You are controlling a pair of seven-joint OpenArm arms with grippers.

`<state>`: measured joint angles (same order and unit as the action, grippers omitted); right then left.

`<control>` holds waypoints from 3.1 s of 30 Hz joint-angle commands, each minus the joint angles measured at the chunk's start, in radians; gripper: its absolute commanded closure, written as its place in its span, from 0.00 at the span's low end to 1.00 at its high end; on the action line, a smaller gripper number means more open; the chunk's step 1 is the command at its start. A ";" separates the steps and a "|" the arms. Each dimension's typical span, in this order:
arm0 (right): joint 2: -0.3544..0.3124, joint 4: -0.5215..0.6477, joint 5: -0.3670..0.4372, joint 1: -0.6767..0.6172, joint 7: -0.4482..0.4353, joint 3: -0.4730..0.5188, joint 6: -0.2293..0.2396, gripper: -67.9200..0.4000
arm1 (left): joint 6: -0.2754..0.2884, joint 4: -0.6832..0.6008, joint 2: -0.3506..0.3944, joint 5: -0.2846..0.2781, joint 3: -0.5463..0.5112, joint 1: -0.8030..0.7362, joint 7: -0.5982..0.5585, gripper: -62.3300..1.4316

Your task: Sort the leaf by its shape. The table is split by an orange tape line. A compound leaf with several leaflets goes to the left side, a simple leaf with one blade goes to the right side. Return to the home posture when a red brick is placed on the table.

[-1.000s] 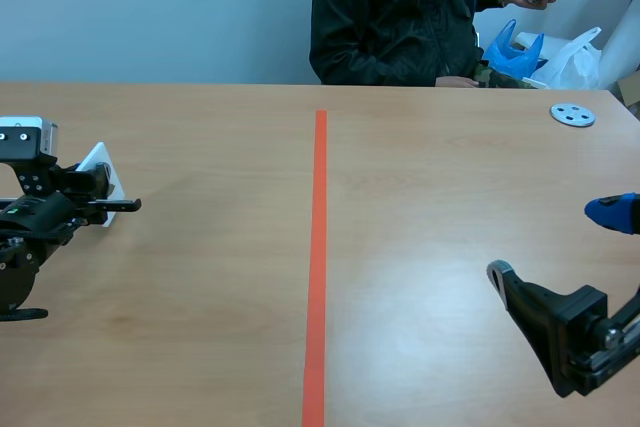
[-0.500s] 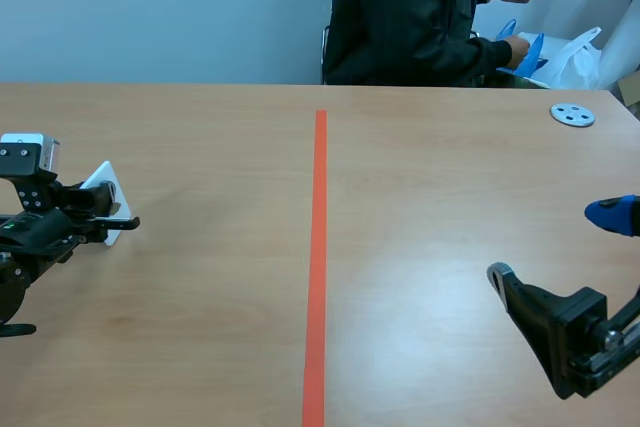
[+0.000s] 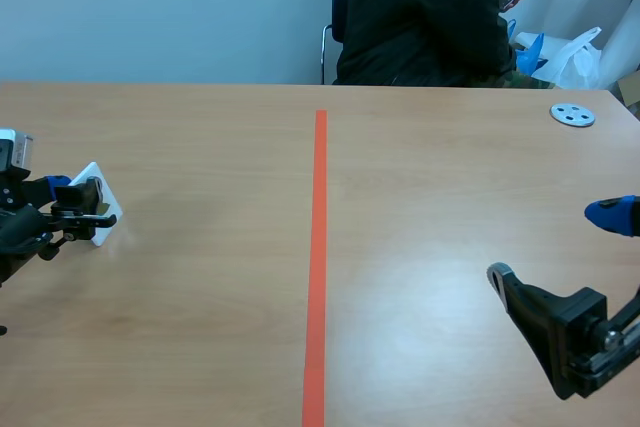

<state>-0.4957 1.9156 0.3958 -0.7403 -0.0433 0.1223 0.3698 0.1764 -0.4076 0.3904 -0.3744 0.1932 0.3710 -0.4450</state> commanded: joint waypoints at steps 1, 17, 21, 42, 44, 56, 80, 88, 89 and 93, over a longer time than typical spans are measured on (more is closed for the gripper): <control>-0.008 0.005 0.008 0.011 -0.007 0.001 -0.004 0.00 | 0.000 -0.014 0.014 -0.006 -0.003 0.006 -0.018 0.54; -0.008 0.005 0.008 0.011 0.000 0.001 -0.004 0.00 | 0.154 -0.434 0.165 -0.006 -0.005 -0.204 -0.135 0.12; -0.008 0.005 0.007 0.011 0.000 0.001 -0.004 0.00 | 0.175 -0.613 0.203 -0.006 -0.006 -0.332 -0.135 0.12; -0.008 0.005 0.008 0.011 0.000 0.001 -0.004 0.00 | 0.166 -1.321 0.202 -0.004 -0.048 -0.905 0.261 0.00; -0.008 0.005 0.008 0.011 0.000 0.001 -0.004 0.00 | 0.166 -1.342 0.195 -0.004 -0.048 -0.932 0.283 0.00; -0.008 0.005 0.035 0.011 -0.001 0.001 -0.003 0.00 | 0.148 -1.385 0.103 -0.005 -0.050 -0.988 0.329 0.00; -0.008 0.005 0.034 0.011 0.001 0.001 -0.004 0.00 | 0.148 -1.385 0.104 -0.003 -0.050 -0.988 0.312 0.00; -0.008 0.005 0.034 0.011 0.015 0.001 -0.004 0.00 | 0.148 -1.385 0.104 -0.002 -0.050 -0.988 0.315 0.00; -0.008 0.005 0.034 0.011 0.015 0.001 -0.004 0.00 | 0.148 -1.385 0.104 -0.002 -0.050 -0.988 0.315 0.00; -0.008 0.005 0.034 0.011 0.015 0.001 -0.004 0.00 | 0.148 -1.385 0.104 -0.002 -0.050 -0.988 0.315 0.00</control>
<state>-0.4957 1.9156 0.4191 -0.7403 -0.0170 0.1223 0.3698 0.3225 -1.7737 0.4931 -0.3706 0.1482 -0.6197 -0.1162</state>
